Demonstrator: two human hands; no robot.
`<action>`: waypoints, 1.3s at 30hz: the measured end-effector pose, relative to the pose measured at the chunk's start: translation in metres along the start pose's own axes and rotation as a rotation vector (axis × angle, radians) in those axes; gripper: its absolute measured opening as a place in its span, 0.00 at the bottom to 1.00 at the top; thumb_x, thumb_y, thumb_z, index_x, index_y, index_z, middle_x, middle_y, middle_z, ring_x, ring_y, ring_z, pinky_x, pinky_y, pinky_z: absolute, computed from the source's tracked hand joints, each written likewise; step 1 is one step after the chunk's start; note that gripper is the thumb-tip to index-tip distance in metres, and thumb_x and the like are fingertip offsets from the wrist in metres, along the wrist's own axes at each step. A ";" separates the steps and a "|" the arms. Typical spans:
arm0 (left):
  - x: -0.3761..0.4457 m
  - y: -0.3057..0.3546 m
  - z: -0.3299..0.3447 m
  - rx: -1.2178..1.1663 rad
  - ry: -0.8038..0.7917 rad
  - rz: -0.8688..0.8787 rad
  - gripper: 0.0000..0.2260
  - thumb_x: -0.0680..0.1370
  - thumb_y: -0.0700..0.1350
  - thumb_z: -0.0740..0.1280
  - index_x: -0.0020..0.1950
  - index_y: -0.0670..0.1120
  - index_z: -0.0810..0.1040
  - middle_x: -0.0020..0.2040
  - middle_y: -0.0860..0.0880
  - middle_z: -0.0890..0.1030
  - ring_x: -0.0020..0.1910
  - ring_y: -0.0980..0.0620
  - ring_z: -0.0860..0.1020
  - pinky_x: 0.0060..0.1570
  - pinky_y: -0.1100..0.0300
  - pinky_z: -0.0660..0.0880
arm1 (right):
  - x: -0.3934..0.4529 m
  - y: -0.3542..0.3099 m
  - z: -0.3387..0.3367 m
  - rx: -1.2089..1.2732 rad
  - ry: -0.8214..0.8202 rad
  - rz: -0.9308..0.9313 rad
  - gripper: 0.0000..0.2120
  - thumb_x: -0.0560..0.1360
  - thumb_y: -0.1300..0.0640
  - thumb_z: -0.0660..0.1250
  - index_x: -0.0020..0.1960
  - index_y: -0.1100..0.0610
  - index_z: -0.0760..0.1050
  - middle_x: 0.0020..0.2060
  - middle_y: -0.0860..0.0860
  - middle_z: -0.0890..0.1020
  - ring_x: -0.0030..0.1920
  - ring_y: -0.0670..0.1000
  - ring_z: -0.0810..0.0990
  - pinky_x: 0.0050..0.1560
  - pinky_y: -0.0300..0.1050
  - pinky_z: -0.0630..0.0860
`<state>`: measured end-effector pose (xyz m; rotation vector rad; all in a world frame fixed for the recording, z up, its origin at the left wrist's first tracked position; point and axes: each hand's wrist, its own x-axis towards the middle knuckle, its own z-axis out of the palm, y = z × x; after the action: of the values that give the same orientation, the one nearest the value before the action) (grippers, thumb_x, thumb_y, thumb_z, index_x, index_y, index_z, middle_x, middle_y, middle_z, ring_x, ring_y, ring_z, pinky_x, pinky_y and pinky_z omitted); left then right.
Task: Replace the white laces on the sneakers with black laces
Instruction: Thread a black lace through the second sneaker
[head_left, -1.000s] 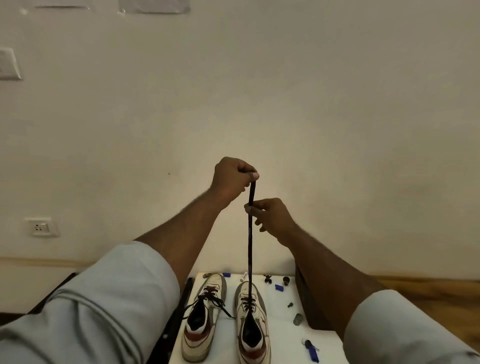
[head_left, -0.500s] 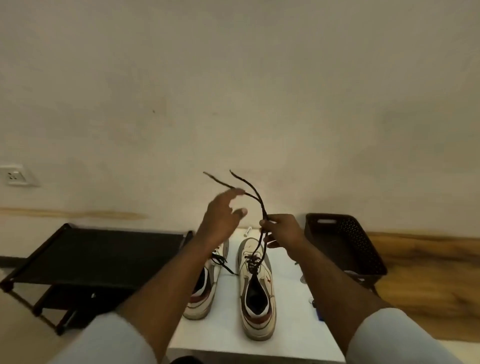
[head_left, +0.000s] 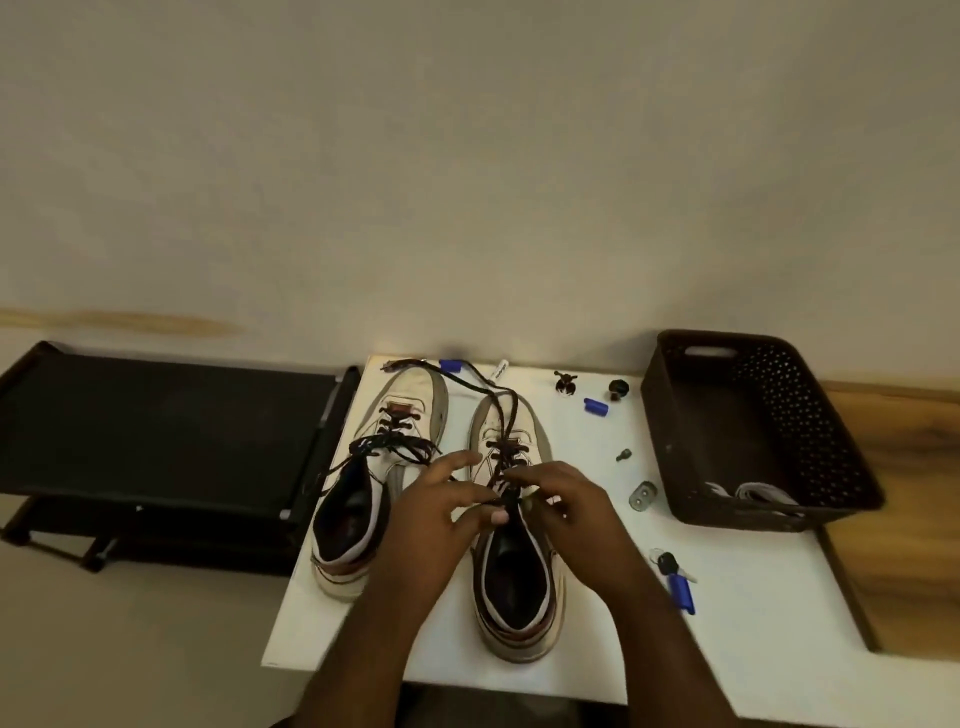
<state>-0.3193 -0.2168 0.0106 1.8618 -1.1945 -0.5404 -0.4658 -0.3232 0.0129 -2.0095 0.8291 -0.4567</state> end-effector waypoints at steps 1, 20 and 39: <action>-0.003 -0.001 0.002 -0.047 0.027 -0.010 0.06 0.71 0.43 0.75 0.46 0.53 0.86 0.60 0.65 0.75 0.57 0.63 0.76 0.52 0.66 0.73 | 0.002 0.002 -0.003 -0.055 -0.005 -0.024 0.18 0.75 0.66 0.67 0.57 0.47 0.80 0.50 0.39 0.78 0.52 0.39 0.75 0.51 0.28 0.69; 0.004 0.003 -0.003 -0.012 0.147 -0.177 0.07 0.75 0.45 0.72 0.37 0.54 0.80 0.37 0.57 0.80 0.43 0.61 0.77 0.43 0.69 0.69 | -0.004 0.018 -0.023 -0.104 0.067 0.077 0.03 0.74 0.55 0.71 0.42 0.49 0.82 0.37 0.36 0.81 0.48 0.37 0.76 0.48 0.34 0.69; 0.016 0.016 -0.005 -0.250 -0.207 -0.250 0.12 0.70 0.42 0.76 0.51 0.55 0.84 0.39 0.50 0.81 0.35 0.61 0.80 0.41 0.68 0.72 | 0.007 -0.004 -0.012 0.566 0.151 0.133 0.13 0.74 0.52 0.65 0.45 0.63 0.79 0.38 0.51 0.84 0.40 0.48 0.81 0.43 0.32 0.76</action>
<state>-0.3166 -0.2320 0.0282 1.7791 -0.9762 -0.9954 -0.4661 -0.3333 0.0228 -1.4043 0.8088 -0.6854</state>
